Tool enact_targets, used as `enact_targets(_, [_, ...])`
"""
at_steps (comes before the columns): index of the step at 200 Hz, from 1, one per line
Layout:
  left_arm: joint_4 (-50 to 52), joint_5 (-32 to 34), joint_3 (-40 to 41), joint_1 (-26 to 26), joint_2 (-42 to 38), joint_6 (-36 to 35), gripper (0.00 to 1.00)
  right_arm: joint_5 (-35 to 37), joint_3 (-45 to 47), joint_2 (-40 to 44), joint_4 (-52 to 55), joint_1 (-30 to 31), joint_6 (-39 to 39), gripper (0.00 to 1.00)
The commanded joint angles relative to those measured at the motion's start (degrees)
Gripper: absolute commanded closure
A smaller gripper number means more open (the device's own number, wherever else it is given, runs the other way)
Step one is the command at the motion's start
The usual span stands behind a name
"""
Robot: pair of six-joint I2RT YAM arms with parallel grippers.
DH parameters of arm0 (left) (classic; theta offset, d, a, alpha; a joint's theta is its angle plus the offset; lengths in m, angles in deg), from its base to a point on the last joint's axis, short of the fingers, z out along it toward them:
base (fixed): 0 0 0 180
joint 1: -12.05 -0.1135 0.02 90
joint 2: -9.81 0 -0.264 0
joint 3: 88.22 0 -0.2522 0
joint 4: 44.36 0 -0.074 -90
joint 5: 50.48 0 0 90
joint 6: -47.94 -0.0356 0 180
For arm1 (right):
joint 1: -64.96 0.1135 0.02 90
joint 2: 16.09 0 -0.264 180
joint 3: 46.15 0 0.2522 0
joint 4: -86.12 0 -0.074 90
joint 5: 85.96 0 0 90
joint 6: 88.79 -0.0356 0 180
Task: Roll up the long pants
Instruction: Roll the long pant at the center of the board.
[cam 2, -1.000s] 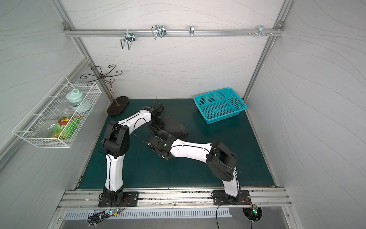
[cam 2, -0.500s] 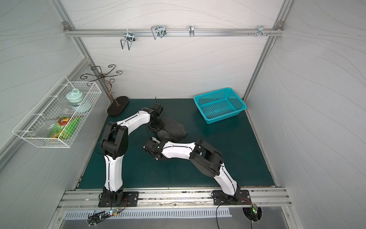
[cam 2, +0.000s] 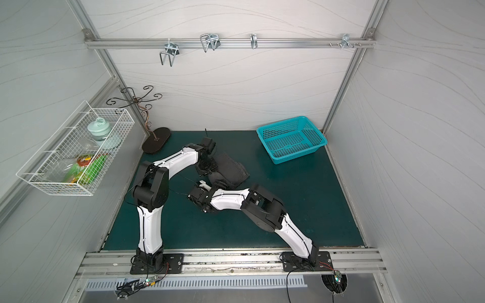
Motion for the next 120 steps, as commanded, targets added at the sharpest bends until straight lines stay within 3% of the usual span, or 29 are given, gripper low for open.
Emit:
enact_targets(1, [2.6, -5.1, 5.1, 1.2, 6.8, -1.6, 1.00, -3.3, -0.1, -2.7, 2.6, -2.4, -0.6, 0.53])
enact_targets(36, [1.9, -5.1, 7.0, 1.2, 5.5, -1.7, 1.00, -4.7, 0.0, -2.5, 4.7, -4.7, -2.6, 0.81])
enact_targets(64, [2.2, -4.9, 8.1, 1.2, 4.4, -2.4, 1.00, -9.5, -0.2, -1.8, 6.3, -6.5, -2.2, 0.90])
enact_targets(89, [3.5, -3.3, 8.4, 1.2, 3.3, -3.8, 1.00, -15.9, -0.1, -0.7, 7.1, -7.6, -0.5, 0.91])
enact_targets(98, [4.1, -2.4, 8.4, 1.2, 2.6, -4.4, 0.91, -18.4, -0.1, -0.5, 7.6, -7.9, 1.2, 0.91])
enact_targets(120, [3.7, 0.9, 9.1, 1.2, -0.5, -5.9, 0.57, -23.5, -0.8, -0.5, 9.6, -8.6, 2.0, 0.91])
